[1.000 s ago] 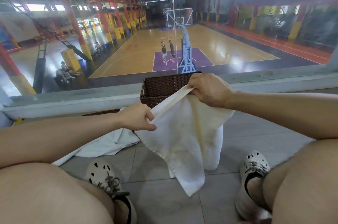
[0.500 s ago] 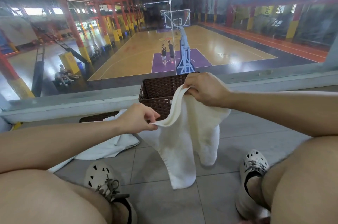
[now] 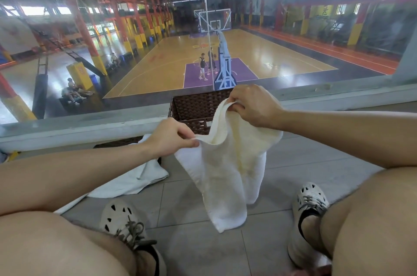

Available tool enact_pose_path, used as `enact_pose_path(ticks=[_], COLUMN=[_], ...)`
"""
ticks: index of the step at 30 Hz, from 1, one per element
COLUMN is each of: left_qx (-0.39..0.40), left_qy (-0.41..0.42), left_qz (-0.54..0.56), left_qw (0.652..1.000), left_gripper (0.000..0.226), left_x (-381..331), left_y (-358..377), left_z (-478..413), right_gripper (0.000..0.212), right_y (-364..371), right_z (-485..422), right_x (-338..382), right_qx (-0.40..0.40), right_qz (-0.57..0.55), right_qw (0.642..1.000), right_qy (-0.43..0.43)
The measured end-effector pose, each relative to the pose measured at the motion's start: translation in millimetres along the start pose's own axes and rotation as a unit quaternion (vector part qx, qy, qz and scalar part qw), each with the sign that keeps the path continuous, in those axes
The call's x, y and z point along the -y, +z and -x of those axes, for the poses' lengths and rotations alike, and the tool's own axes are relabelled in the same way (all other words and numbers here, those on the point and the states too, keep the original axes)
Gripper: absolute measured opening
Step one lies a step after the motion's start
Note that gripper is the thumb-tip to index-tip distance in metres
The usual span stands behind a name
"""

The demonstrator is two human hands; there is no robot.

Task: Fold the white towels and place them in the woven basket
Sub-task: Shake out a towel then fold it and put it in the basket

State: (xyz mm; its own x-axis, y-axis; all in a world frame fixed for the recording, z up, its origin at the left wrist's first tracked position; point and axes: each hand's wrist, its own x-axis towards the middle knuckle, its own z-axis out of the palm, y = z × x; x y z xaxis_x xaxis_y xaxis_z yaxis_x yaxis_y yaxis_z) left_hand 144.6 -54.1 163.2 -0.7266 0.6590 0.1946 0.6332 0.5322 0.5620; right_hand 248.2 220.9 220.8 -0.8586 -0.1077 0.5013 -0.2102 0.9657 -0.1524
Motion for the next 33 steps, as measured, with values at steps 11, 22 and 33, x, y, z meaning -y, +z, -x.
enact_pose_path(ticks=[11,22,33], left_qx=[-0.169,-0.054,-0.099], left_qy=[0.005,-0.029,-0.003], left_qz=[-0.060,-0.140,-0.237], left_qw=[0.984,0.988,0.967], left_gripper=[0.028,0.016,0.032], left_x=[-10,20,28], left_y=[-74,-100,-91], left_z=[-16,-23,-23], right_gripper=[0.026,0.015,0.012], right_y=[26,44,37], right_z=[28,21,16], right_x=[-51,-107,-113], right_qx=[0.287,0.199,0.086], right_qz=[-0.053,0.046,-0.012], right_qw=[0.954,0.970,0.972], right_qy=[0.071,0.130,0.218])
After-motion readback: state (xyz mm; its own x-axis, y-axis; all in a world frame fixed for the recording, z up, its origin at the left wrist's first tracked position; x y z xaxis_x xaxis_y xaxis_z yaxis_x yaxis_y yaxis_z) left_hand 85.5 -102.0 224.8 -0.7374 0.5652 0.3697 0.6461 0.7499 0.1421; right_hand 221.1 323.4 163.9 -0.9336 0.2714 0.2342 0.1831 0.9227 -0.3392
